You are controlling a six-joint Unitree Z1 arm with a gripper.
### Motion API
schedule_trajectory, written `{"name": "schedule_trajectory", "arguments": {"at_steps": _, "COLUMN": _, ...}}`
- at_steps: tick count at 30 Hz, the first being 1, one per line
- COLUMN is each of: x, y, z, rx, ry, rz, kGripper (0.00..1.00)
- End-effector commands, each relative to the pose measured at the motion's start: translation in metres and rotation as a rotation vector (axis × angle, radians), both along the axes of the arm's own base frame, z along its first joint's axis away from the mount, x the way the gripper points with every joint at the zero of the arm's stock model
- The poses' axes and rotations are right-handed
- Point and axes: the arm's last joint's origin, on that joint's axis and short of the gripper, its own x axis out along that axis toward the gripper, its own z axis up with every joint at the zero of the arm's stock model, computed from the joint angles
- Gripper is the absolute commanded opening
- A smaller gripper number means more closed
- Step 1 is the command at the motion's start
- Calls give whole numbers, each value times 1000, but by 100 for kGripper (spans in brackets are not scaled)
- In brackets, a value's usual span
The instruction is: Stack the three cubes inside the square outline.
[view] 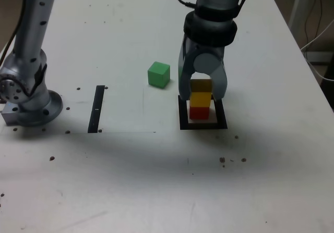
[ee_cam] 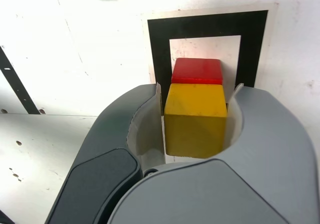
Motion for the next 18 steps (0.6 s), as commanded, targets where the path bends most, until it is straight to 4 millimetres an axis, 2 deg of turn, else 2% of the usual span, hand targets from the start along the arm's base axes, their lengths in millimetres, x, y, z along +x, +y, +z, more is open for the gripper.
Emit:
{"name": "schedule_trajectory", "arguments": {"at_steps": 1, "x": 0, "y": 1, "z": -1, "rx": -1, "ry": 8, "rz": 1, "kGripper": 93}}
{"name": "schedule_trajectory", "arguments": {"at_steps": 10, "x": -7, "y": 5, "z": 7, "rx": 26, "ry": -14, "rz": 3, "kGripper": 97}}
{"name": "schedule_trajectory", "arguments": {"at_steps": 18, "x": -31, "y": 18, "z": 29, "rx": 113, "ry": -60, "rz": 32, "kGripper": 99}}
